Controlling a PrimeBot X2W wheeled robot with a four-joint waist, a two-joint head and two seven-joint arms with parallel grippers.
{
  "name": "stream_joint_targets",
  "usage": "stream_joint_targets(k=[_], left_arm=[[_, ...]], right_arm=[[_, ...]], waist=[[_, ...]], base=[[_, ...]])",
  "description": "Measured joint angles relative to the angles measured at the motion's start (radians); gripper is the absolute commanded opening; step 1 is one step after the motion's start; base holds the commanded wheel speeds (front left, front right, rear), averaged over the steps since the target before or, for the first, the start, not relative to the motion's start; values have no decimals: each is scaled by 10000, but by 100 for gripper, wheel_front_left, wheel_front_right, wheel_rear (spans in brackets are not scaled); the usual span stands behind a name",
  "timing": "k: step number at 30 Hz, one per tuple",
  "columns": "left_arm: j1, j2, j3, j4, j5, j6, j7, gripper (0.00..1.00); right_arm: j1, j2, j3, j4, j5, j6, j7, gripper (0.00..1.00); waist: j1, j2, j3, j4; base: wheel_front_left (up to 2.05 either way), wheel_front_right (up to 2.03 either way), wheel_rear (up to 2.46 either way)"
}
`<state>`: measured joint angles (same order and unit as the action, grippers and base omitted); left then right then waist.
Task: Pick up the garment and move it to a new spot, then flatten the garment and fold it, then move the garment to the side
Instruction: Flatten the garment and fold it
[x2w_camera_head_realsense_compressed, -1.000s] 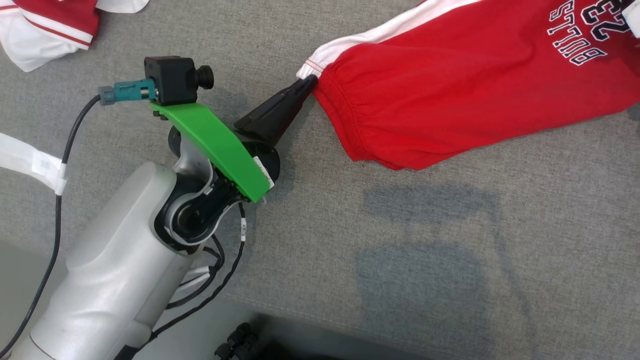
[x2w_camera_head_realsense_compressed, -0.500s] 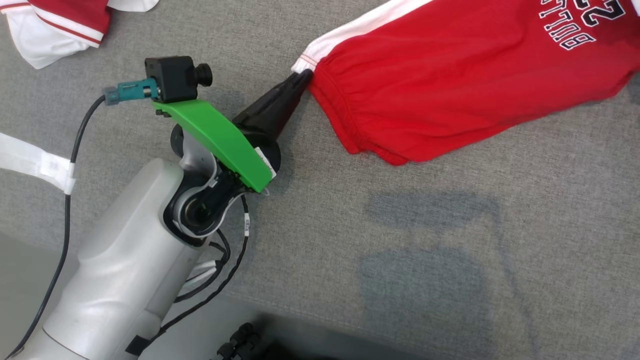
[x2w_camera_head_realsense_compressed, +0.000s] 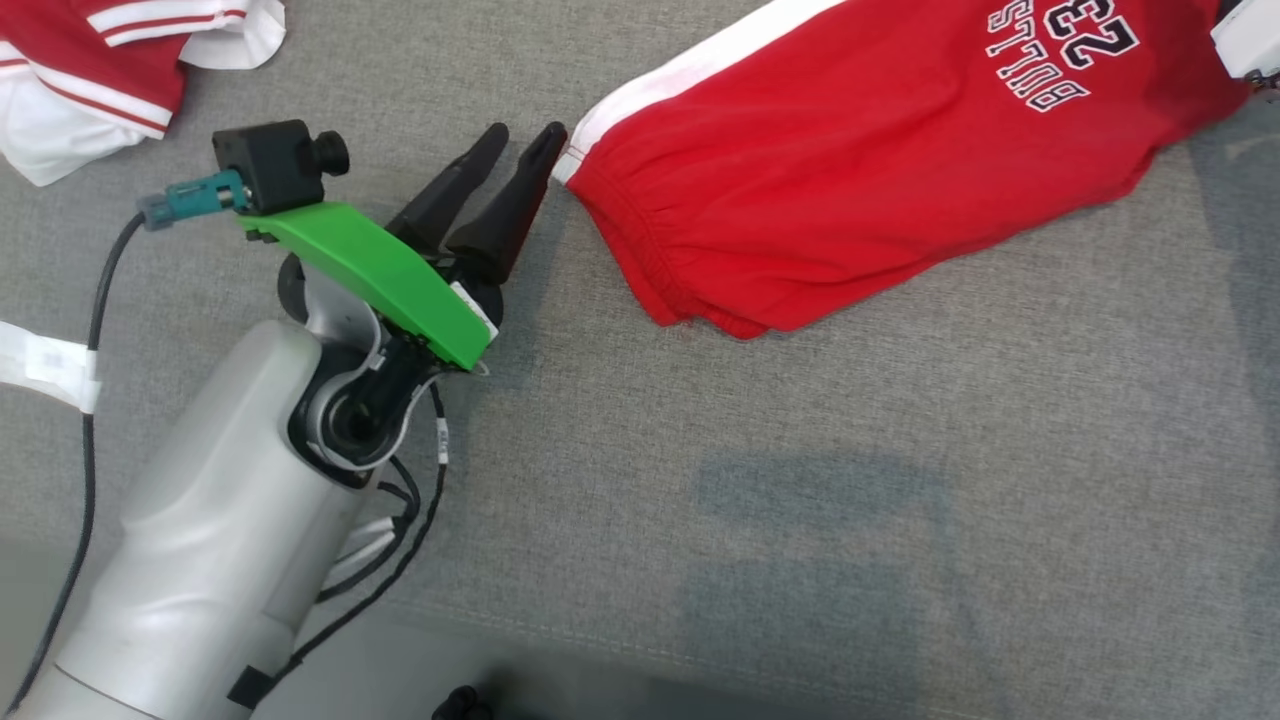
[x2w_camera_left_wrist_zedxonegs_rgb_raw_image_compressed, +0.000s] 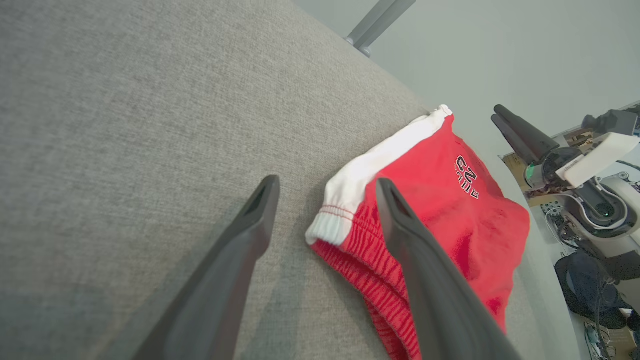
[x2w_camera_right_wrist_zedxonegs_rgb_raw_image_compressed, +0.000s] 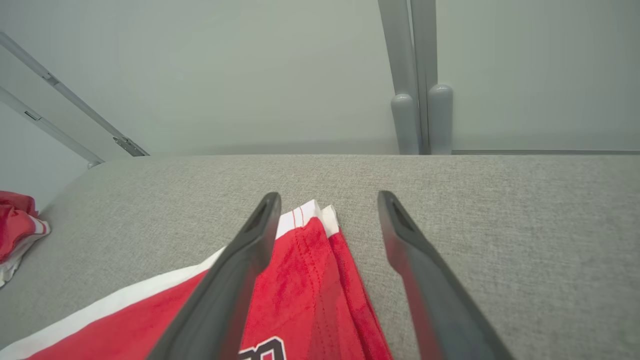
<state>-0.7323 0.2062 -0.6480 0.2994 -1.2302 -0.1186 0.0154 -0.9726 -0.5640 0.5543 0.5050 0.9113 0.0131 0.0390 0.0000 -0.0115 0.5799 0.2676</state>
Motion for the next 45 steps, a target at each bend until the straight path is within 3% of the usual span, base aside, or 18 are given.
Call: stream_joint_targets(k=[6,17,28,45], left_arm=[[546,-598,-148,-290,-715,150,153,100],[870,-571,-366,-477,-675,357,307,100],[1708,-431,-606,-523,-915,487,454,100],[1771,-174,-943,-926,226,842,81,100]], right_arm=[[207,-107,-104,261,309,86,276,100],[857,58,209,698,729,499,796,100],[1460,109,430,1005,1277,834,1538,100],[1586,-364,293,1080,1440,732,2098,100]], waist=[[0,0,-168,-142],[0,0,-130,-211],[0,0,-782,-354],[0,0,-991,127]], base=[[0,0,0],[0,0,0],[0,0,0],[0,0,0]])
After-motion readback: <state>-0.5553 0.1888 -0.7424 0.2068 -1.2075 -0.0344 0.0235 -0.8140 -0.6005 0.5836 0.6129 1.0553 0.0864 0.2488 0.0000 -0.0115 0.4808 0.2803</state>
